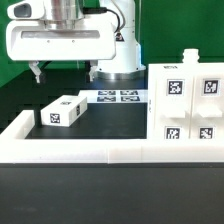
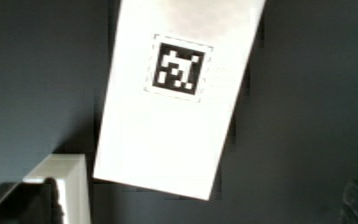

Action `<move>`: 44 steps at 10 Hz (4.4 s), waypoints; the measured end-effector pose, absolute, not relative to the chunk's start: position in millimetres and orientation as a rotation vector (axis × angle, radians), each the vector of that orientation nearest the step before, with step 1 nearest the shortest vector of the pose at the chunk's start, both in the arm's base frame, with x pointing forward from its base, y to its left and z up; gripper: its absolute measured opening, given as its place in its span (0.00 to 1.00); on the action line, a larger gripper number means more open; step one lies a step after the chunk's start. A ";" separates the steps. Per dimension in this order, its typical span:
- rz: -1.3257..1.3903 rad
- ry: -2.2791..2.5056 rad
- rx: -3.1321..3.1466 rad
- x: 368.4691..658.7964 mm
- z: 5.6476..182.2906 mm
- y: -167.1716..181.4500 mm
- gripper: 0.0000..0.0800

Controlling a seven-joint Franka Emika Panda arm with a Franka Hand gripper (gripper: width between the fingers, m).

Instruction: Assemble cabinet

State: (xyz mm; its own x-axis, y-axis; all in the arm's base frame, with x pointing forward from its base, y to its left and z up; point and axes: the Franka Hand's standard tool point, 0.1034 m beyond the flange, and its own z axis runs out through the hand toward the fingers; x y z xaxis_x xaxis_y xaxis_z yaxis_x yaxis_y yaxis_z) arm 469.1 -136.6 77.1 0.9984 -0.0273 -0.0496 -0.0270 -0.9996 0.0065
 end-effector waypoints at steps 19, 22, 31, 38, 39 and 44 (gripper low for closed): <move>-0.117 -0.354 3.060 442.4 13.0 -142.1 0.86; -0.117 -0.354 3.060 442.5 13.1 -142.3 0.70; -0.057 -0.314 3.148 483.6 108.0 -68.4 0.70; -0.084 -0.407 3.138 521.3 152.2 -1.9 0.70; -0.085 -0.404 3.138 521.2 152.0 -1.2 0.70; -0.015 -0.317 3.149 557.8 172.4 23.0 0.70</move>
Offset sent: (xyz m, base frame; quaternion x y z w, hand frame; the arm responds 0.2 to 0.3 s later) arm -0.0096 0.0069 -0.0117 -0.0086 -0.0660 0.1981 0.9779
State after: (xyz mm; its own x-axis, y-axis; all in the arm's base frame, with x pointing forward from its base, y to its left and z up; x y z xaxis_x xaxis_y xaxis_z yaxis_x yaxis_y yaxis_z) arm 557.8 23.0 172.4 0.9799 -0.1990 -0.0120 -0.1992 -0.9797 -0.0224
